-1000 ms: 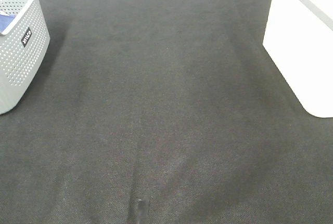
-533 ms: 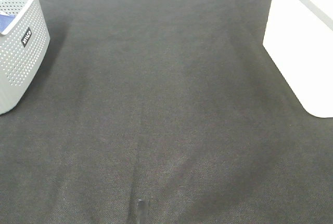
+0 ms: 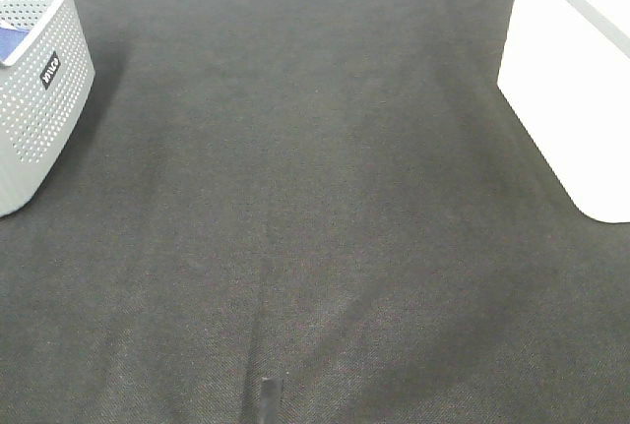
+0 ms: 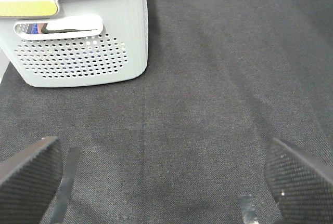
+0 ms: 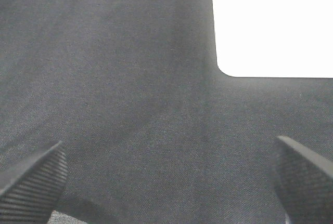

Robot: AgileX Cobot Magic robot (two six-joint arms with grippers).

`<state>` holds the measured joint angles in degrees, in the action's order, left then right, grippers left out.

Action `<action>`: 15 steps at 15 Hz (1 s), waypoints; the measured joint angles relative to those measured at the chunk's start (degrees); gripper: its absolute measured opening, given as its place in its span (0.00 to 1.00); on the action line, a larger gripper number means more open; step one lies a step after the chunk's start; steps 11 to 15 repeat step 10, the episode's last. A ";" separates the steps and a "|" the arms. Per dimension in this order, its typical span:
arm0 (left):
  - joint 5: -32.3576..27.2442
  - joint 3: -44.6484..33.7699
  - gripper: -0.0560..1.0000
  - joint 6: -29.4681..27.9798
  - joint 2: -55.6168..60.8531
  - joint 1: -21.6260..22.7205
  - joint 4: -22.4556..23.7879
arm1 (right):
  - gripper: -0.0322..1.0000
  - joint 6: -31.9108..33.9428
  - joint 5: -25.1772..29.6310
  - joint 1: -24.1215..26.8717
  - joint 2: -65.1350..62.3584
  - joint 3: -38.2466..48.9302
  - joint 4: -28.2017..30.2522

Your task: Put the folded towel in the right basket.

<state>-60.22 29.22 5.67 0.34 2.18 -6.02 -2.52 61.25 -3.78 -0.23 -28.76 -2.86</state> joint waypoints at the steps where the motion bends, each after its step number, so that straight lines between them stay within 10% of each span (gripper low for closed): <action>1: 0.00 0.00 0.99 0.00 0.00 0.00 0.00 | 0.96 0.00 0.00 0.00 0.00 0.00 0.00; 15: 0.00 0.00 0.99 0.00 0.00 0.00 0.00 | 0.96 0.06 0.00 0.00 0.00 0.00 0.00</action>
